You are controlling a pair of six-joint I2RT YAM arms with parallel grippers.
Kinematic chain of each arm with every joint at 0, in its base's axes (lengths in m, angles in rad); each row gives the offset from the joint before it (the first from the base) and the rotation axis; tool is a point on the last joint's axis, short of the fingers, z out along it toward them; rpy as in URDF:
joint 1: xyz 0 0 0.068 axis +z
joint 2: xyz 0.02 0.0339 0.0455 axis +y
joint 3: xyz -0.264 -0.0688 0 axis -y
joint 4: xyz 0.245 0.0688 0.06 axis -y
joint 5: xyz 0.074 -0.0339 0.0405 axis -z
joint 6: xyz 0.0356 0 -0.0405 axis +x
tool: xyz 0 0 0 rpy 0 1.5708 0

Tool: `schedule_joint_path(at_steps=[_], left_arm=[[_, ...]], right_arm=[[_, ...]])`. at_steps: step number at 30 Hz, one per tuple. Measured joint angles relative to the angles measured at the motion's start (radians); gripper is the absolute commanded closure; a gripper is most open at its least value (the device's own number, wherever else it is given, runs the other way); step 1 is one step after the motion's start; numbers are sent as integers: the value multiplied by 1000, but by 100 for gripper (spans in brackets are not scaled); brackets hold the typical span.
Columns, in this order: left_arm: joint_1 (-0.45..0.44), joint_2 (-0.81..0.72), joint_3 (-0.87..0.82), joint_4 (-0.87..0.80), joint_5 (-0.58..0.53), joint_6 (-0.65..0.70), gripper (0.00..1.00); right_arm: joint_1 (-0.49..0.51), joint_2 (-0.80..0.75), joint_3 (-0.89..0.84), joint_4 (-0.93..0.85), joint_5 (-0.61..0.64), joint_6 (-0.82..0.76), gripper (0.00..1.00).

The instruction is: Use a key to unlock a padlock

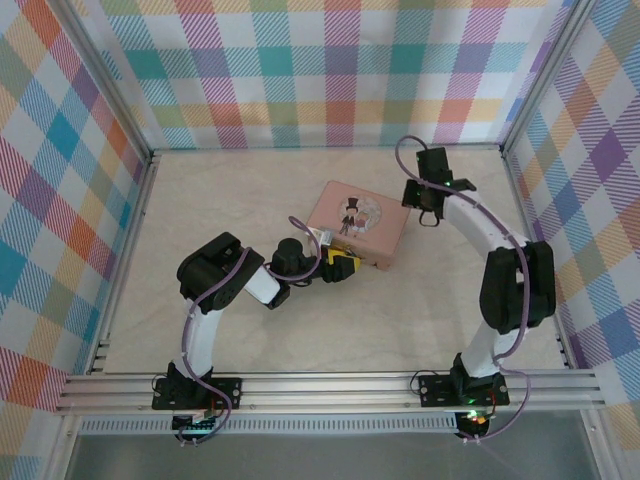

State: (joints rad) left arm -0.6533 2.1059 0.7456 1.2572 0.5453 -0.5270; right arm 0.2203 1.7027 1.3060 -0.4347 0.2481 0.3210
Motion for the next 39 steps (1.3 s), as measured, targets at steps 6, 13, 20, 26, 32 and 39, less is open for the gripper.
schedule_joint_path(at_steps=[6,13,20,26,32,39], left_arm=[[0,0,3,-2,3,-1,26],[3,1,6,0,-12,-1,25],[22,9,-14,42,-14,-20,32],[46,12,-42,83,-12,-42,36],[63,3,-78,102,-11,-45,36],[63,-3,-83,107,-5,-52,33]], right_arm=[[5,2,-118,-27,-3,31,100],[50,71,-77,8,-36,34,100],[57,132,-19,37,-77,29,100],[67,203,21,30,-112,14,100],[68,247,87,4,-133,7,100],[84,255,109,3,-142,4,100]])
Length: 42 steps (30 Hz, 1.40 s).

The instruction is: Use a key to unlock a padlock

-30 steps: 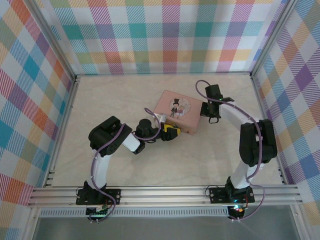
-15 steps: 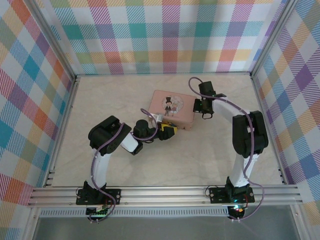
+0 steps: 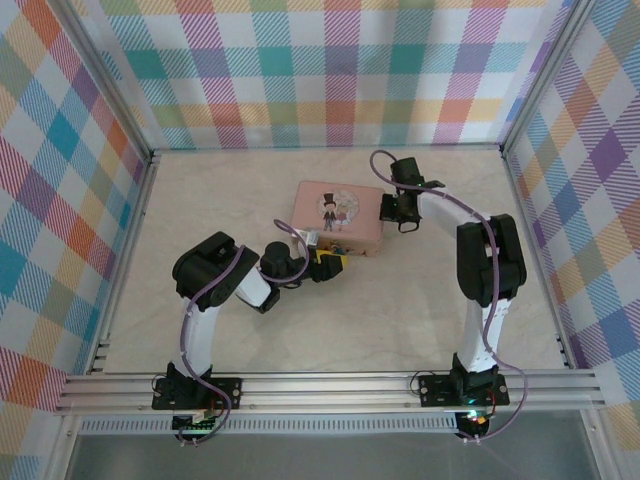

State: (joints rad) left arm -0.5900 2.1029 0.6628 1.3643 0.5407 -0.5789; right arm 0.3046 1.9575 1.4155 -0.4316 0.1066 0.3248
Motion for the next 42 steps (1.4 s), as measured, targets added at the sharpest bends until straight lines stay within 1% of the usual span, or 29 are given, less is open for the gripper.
schedule_joint_path(at_steps=[4,11,13,15,17,20,21,23,26,30,31,33,35,42], left_arm=[[0,2,20,-3,-3,-9,31],[0,15,23,3,-16,-16,38],[3,15,21,3,-20,-22,47],[7,15,16,0,-18,-31,48],[12,15,10,-2,-19,-33,52],[24,15,1,-5,-16,-35,54],[27,15,0,-5,-15,-35,56],[30,15,0,-6,-12,-35,57],[31,15,1,-8,-10,-34,66],[39,15,2,-12,1,-35,69],[42,15,3,-14,2,-34,72],[45,13,5,-24,8,-33,73],[49,9,8,-35,13,-33,76],[60,-9,13,-89,24,-12,77]], right_arm=[[16,0,0,4,6,0,100],[17,0,0,5,5,0,100],[18,0,0,5,5,0,100],[19,0,0,5,4,0,100],[21,0,0,5,3,0,100],[24,0,0,5,0,0,100],[25,0,0,5,-1,0,100],[26,0,0,5,-3,0,100],[26,0,0,5,-3,0,100],[26,0,0,5,-6,0,100],[26,0,0,5,-7,0,100],[27,0,0,7,-8,0,100],[27,0,0,10,-10,0,100],[27,1,0,15,-14,-1,100]])
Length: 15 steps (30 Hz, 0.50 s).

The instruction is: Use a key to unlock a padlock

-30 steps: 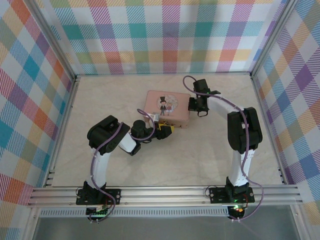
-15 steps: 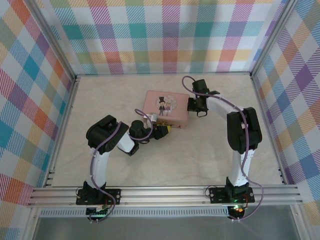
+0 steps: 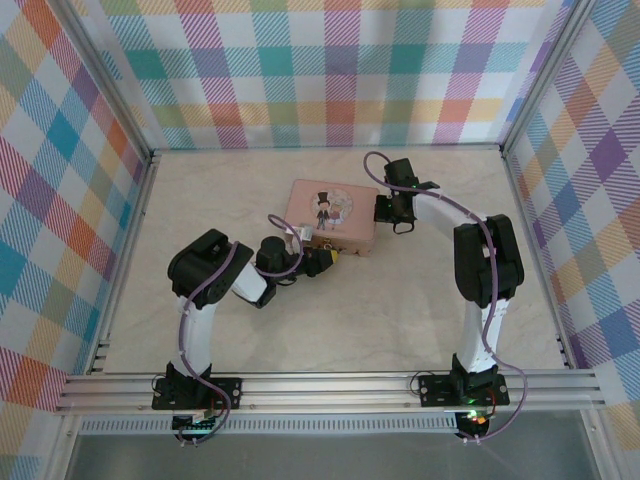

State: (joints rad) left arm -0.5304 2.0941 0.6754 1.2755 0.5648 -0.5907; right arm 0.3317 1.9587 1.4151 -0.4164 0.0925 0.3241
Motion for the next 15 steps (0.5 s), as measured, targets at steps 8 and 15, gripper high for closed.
schedule_joint_path(at_steps=[8,15], left_arm=[[17,-33,1,-77,0,7,63],[37,-35,-5,-66,-31,-10,60]], right_arm=[[0,19,11,23,-31,-11,100],[14,27,16,34,-53,-19,100]])
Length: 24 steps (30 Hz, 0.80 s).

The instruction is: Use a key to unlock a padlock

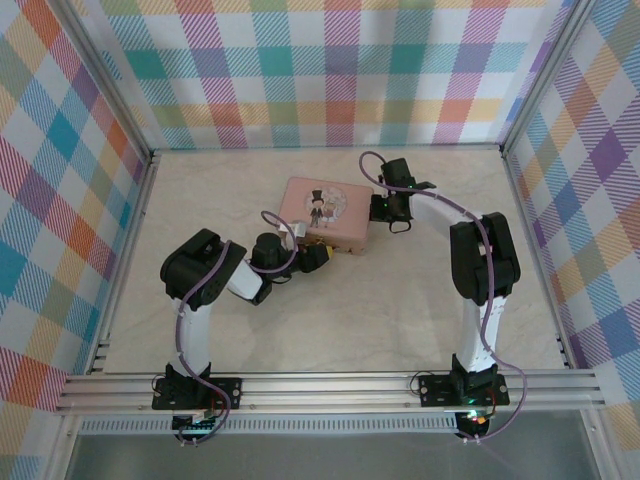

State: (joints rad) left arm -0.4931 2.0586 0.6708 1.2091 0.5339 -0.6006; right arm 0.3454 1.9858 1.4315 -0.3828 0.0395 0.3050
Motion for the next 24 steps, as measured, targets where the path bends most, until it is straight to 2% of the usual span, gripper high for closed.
schedule_joint_path(at_steps=[2,7,13,16,20,24], left_arm=[[3,0,5,-1,-11,-13,62],[6,3,15,-5,-23,-30,72],[11,6,17,-2,-19,-32,74],[11,6,17,-4,-18,-32,70],[13,5,11,-3,-11,-31,70],[16,-1,-13,4,-11,-28,73]], right_arm=[[3,0,0,0,0,0,100],[5,0,-3,8,0,0,100],[5,0,-3,9,0,-6,100],[5,0,-3,9,0,-6,100],[5,7,7,8,0,-7,100],[5,42,53,8,-5,-7,100]])
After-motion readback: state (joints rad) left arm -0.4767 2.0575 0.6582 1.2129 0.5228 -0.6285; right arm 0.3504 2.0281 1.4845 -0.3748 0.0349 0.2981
